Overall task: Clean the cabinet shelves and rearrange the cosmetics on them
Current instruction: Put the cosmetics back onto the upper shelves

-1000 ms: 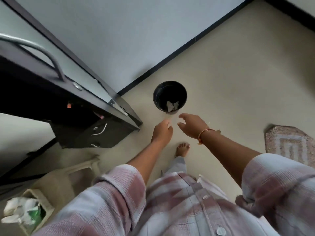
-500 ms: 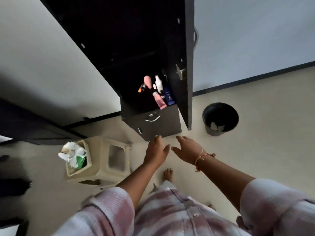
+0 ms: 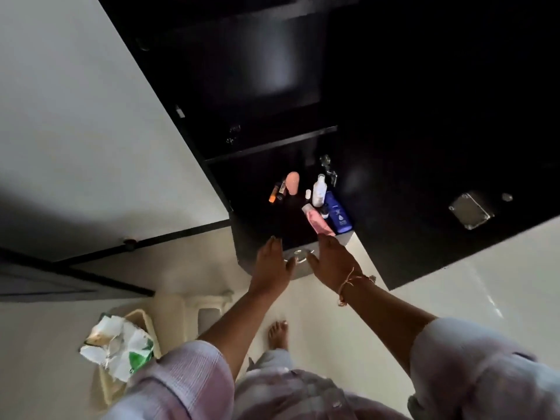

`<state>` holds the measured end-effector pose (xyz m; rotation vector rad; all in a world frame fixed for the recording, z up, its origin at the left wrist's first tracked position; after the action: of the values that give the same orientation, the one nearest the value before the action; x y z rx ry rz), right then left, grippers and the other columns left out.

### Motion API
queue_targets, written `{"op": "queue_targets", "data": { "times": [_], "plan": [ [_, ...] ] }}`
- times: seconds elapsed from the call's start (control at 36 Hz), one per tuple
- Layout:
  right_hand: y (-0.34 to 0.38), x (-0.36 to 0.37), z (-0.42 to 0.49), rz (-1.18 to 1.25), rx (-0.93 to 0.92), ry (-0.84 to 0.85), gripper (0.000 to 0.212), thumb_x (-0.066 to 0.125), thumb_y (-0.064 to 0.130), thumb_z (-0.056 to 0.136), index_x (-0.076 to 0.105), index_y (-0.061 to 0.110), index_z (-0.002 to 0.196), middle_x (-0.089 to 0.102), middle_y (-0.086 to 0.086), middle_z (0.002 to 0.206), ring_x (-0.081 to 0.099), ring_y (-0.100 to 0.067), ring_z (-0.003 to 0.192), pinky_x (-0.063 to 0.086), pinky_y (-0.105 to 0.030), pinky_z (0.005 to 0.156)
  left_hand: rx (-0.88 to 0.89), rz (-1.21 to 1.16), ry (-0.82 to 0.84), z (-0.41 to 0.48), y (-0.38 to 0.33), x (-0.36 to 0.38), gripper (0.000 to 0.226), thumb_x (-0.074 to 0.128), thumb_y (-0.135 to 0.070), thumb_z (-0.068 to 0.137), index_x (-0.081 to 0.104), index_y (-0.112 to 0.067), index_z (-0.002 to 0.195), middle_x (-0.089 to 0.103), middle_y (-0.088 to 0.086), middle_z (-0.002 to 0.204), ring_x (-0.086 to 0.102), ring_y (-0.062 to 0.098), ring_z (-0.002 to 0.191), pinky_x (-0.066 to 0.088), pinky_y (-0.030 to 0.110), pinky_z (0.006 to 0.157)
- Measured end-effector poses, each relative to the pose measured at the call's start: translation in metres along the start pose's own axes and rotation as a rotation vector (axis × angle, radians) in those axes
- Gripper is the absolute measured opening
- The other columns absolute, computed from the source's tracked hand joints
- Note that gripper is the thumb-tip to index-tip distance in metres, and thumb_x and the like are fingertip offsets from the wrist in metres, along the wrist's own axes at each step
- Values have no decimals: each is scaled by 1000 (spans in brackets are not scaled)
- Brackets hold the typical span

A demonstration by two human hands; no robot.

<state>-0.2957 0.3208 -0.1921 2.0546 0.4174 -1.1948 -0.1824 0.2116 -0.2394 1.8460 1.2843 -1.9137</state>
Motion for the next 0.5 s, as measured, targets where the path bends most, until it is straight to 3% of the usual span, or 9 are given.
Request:
{"op": "queue_targets", "data": {
  "times": [0.19,0.36,0.5],
  "plan": [
    [25,-17,54,100,97,-226,54,58,31,92,45,2,137,56,-20,129,55,-36,118,45,-38,96,105,-69,37,80,10,-26,63,58,-35,94,37,-5,145,42,14,147,35,27,138,28,32,113],
    [24,-46,94,108,156,-284,50,61,37,88,48,17,132,61,-10,120,62,-32,106,53,-40,85,194,-158,54,144,-2,-37,64,67,-24,89,39,-7,144,45,13,145,38,26,138,37,39,112],
    [18,-60,126,43,123,-266,51,63,28,90,46,12,136,58,-15,126,60,-35,110,50,-42,90,155,-155,59,189,-12,-30,65,70,-20,87,40,-7,143,47,17,141,51,30,128,49,40,101]
  ]
}}
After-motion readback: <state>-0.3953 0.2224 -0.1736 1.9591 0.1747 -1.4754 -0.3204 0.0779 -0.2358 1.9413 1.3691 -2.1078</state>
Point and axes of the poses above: each hand's wrist, its own z-axis towards the middle knuckle, its own x-axis out of the palm, y = z × x, the point moved 2 cm from there along z, towards the middle knuckle
